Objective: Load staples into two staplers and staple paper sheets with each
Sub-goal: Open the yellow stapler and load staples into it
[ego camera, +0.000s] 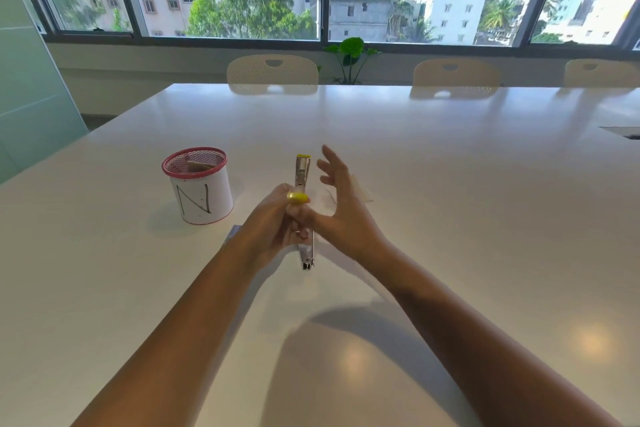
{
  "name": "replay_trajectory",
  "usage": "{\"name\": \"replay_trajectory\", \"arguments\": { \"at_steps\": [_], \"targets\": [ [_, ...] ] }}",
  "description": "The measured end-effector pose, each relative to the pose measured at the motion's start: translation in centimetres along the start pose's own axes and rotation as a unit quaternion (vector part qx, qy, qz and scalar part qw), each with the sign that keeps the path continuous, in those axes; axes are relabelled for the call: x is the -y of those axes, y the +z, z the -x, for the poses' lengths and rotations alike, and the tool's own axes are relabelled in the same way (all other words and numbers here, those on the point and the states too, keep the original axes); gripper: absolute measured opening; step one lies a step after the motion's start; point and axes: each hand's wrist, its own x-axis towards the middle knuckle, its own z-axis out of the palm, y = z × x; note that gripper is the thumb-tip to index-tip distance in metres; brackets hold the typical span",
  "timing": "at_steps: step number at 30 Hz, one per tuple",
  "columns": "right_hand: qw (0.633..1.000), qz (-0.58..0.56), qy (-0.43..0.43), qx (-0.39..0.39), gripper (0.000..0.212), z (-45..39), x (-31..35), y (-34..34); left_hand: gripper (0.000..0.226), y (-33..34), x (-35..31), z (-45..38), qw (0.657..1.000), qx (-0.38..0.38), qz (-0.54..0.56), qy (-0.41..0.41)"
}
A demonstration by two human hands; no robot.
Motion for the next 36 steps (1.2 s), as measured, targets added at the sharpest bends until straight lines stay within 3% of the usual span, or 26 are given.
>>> {"name": "replay_trajectory", "arguments": {
  "at_steps": [3, 6, 9, 10, 14, 15, 22, 27, 36],
  "targets": [
    [0.990, -0.094, 0.098, 0.029, 0.087, -1.0, -0.6, -0.9, 0.024, 0.6, 0.0, 0.3, 0.999, 0.045, -0.030, 0.001],
    [0.976, -0.157, 0.144, 0.047, 0.085, -1.2, -1.1, -1.6, 0.035, 0.8, 0.0, 0.4, 0.997, 0.067, -0.030, 0.006],
    [0.972, -0.176, 0.148, 0.051, 0.038, -1.1, -1.2, -2.2, 0.036, 0.9, 0.0, 0.5, 0.998, 0.061, -0.029, 0.006],
    [0.970, -0.184, 0.152, 0.046, 0.034, -1.1, -1.2, -2.2, 0.035, 0.9, -0.1, 0.6, 0.998, 0.063, -0.031, 0.007],
    [0.979, -0.168, 0.114, 0.012, 0.058, -1.3, -1.3, -1.7, 0.033, 1.0, -0.1, 0.5, 0.993, 0.077, -0.088, 0.006],
    [0.982, -0.156, 0.103, 0.001, 0.055, -1.3, -1.3, -1.7, 0.033, 1.0, -0.1, 0.5, 0.991, 0.073, -0.111, 0.006],
    [0.993, -0.013, 0.077, -0.088, 0.027, -1.8, -2.0, -3.0, 0.026, 0.3, 0.1, -0.3, 0.972, -0.077, -0.219, 0.049],
    [0.989, 0.075, 0.085, -0.096, 0.046, -1.8, -2.5, -3.4, 0.028, -0.4, 0.2, -0.7, 0.958, -0.175, -0.220, 0.054],
    [0.988, 0.095, 0.089, -0.077, 0.033, -1.8, -2.2, -4.7, 0.030, -1.1, -0.2, -0.8, 0.958, -0.218, -0.174, 0.065]
  ]
}}
